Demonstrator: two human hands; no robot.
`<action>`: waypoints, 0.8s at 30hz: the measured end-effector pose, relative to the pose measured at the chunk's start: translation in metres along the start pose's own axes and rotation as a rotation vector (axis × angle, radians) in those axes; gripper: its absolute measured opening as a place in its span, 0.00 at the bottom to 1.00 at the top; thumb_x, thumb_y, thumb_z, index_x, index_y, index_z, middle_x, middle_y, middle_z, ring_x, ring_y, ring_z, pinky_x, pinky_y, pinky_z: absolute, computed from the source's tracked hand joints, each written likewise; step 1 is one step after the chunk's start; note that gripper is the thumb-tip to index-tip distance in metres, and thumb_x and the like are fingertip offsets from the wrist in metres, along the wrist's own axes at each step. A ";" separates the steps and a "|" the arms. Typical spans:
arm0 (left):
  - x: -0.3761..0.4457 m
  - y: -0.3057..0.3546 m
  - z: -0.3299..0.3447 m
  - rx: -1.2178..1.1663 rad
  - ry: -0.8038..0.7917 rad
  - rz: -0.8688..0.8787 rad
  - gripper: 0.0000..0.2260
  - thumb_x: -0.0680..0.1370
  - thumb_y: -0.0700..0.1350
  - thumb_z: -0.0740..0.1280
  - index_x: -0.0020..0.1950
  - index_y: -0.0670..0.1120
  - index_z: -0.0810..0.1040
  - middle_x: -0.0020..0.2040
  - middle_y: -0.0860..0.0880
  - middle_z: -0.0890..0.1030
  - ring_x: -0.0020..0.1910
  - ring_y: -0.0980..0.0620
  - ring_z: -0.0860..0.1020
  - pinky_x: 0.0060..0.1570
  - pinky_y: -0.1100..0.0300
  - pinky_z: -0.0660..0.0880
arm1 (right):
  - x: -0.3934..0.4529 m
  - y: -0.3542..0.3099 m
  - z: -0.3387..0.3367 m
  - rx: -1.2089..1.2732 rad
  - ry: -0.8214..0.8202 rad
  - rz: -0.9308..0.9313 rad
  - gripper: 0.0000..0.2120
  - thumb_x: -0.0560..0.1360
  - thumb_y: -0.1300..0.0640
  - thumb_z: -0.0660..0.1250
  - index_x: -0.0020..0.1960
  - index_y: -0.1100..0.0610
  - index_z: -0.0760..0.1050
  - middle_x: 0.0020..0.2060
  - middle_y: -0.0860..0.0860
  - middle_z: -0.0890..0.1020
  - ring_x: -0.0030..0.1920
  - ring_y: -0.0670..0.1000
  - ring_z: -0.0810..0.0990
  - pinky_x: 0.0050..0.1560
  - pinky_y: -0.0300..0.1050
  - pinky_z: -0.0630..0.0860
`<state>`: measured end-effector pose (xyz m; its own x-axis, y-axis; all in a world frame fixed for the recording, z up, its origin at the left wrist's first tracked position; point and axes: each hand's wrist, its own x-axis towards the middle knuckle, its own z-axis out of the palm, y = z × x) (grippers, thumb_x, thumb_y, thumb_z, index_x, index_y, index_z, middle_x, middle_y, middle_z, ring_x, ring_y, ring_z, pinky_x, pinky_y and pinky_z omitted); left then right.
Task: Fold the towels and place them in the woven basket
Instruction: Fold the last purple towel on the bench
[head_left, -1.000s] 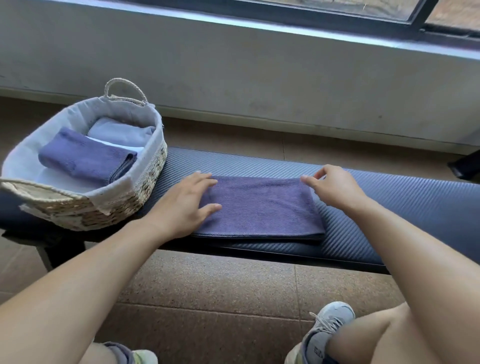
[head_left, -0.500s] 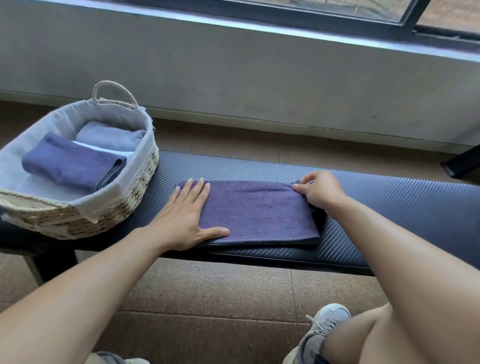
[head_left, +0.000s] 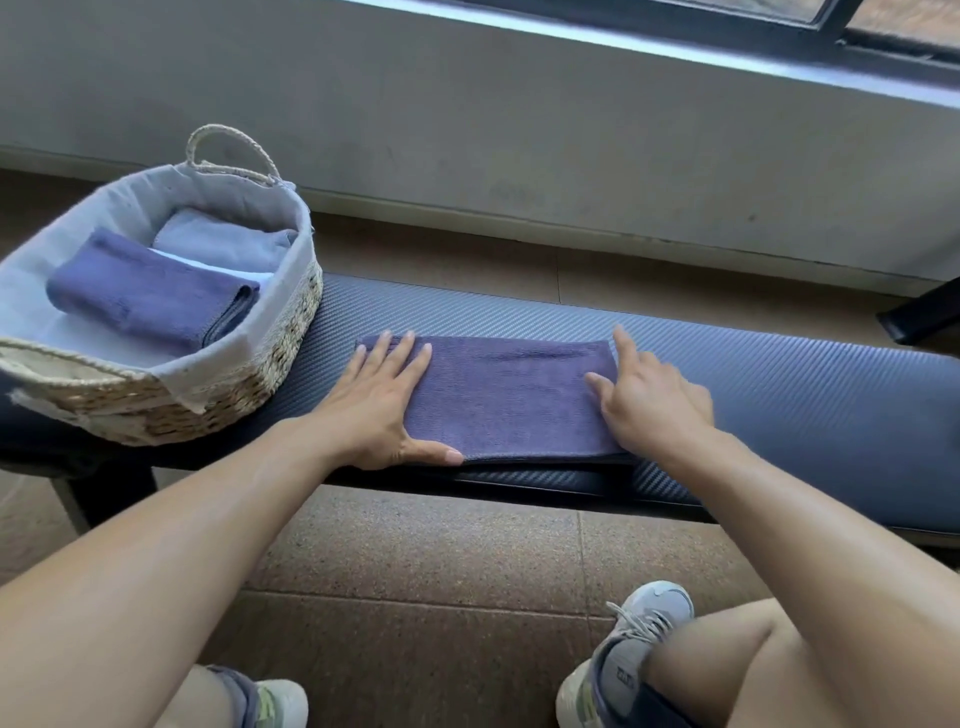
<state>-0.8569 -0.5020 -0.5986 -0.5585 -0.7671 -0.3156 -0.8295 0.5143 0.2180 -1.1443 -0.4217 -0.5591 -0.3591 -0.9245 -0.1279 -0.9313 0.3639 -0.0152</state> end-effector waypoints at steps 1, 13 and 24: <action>0.000 0.000 0.000 -0.002 0.004 0.002 0.65 0.56 0.86 0.53 0.82 0.52 0.34 0.81 0.50 0.31 0.78 0.50 0.28 0.78 0.49 0.32 | -0.006 0.000 0.004 -0.029 0.057 -0.067 0.33 0.83 0.37 0.48 0.83 0.51 0.45 0.75 0.56 0.67 0.74 0.59 0.65 0.69 0.58 0.66; -0.002 0.007 0.002 -0.175 0.266 -0.032 0.44 0.74 0.74 0.50 0.83 0.49 0.54 0.83 0.49 0.52 0.82 0.51 0.45 0.80 0.52 0.40 | -0.003 -0.021 -0.003 -0.051 -0.042 -0.215 0.46 0.76 0.25 0.40 0.83 0.54 0.45 0.82 0.51 0.44 0.81 0.54 0.37 0.80 0.55 0.37; -0.003 0.008 0.012 -0.024 0.181 -0.104 0.44 0.76 0.74 0.41 0.83 0.48 0.38 0.83 0.51 0.38 0.80 0.53 0.34 0.79 0.53 0.34 | 0.013 -0.039 0.042 0.105 -0.033 -0.194 0.45 0.77 0.26 0.40 0.83 0.54 0.42 0.82 0.49 0.43 0.81 0.48 0.37 0.80 0.51 0.36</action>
<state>-0.8623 -0.4914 -0.6069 -0.4578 -0.8732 -0.1674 -0.8813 0.4207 0.2154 -1.1103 -0.4435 -0.6018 -0.1704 -0.9747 -0.1445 -0.9706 0.1913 -0.1460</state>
